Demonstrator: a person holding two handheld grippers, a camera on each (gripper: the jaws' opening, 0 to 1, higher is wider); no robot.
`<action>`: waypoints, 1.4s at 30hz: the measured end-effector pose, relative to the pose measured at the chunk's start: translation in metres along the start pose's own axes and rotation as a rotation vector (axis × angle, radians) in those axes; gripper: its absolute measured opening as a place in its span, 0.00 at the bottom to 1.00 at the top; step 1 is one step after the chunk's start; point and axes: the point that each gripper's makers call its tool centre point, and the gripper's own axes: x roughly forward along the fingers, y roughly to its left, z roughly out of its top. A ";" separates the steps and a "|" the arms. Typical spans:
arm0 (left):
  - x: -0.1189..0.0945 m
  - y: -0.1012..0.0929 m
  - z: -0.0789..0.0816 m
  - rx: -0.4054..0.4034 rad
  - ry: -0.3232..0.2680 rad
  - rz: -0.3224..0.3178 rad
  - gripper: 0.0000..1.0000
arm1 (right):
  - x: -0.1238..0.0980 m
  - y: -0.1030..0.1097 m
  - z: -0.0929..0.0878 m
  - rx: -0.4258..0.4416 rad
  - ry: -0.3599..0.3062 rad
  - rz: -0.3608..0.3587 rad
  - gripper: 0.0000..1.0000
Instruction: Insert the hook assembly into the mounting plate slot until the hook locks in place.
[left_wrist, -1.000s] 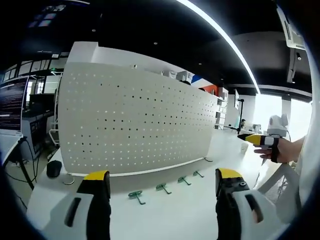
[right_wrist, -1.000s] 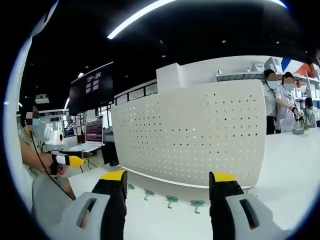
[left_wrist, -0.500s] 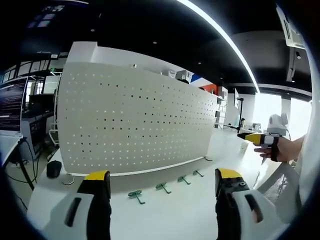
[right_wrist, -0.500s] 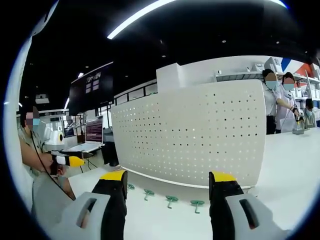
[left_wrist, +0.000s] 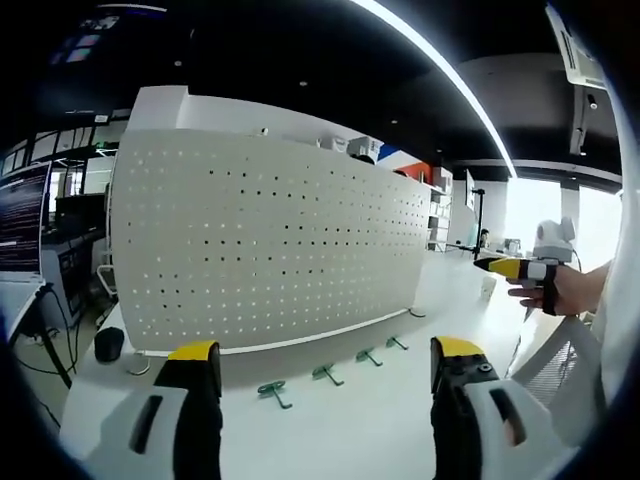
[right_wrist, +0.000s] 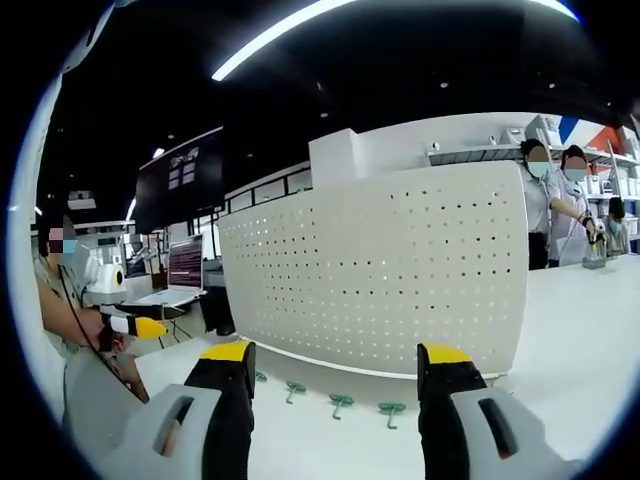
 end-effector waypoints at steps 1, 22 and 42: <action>0.000 0.000 0.002 0.001 -0.009 -0.002 0.88 | 0.000 0.001 0.000 -0.002 0.002 0.003 0.64; 0.009 0.007 0.003 -0.024 0.010 -0.029 0.84 | 0.013 0.006 -0.003 0.001 0.020 0.038 0.62; 0.042 0.018 -0.007 -0.038 0.100 -0.059 0.80 | 0.026 -0.003 -0.011 0.016 0.044 0.041 0.63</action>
